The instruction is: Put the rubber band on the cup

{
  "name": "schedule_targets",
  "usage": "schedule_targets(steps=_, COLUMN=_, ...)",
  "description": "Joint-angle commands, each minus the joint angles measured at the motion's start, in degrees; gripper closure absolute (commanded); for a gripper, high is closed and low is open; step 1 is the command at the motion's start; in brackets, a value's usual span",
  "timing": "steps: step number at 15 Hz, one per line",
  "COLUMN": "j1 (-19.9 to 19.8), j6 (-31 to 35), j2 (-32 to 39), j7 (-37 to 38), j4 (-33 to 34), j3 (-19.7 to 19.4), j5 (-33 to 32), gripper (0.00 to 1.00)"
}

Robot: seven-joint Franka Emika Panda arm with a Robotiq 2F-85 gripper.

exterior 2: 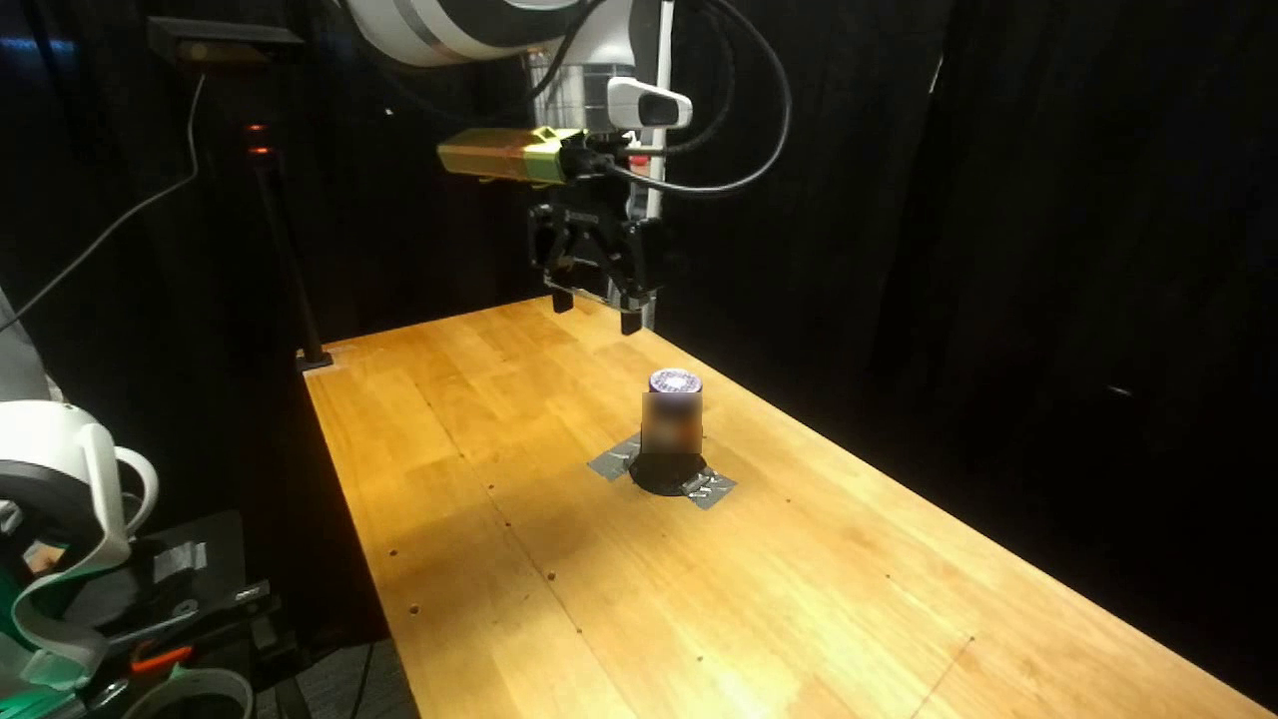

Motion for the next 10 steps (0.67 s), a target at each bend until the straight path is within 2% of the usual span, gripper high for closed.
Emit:
schedule_targets(steps=1, j1=0.7, j6=2.6, j2=8.9, j7=1.5, j4=8.3, j3=0.8, j5=0.6, gripper=0.0)
schedule_targets(steps=10, j1=2.3, j6=13.1, j2=22.5, j7=3.6, j4=18.3, j3=-0.1, j5=-1.2, gripper=0.0)
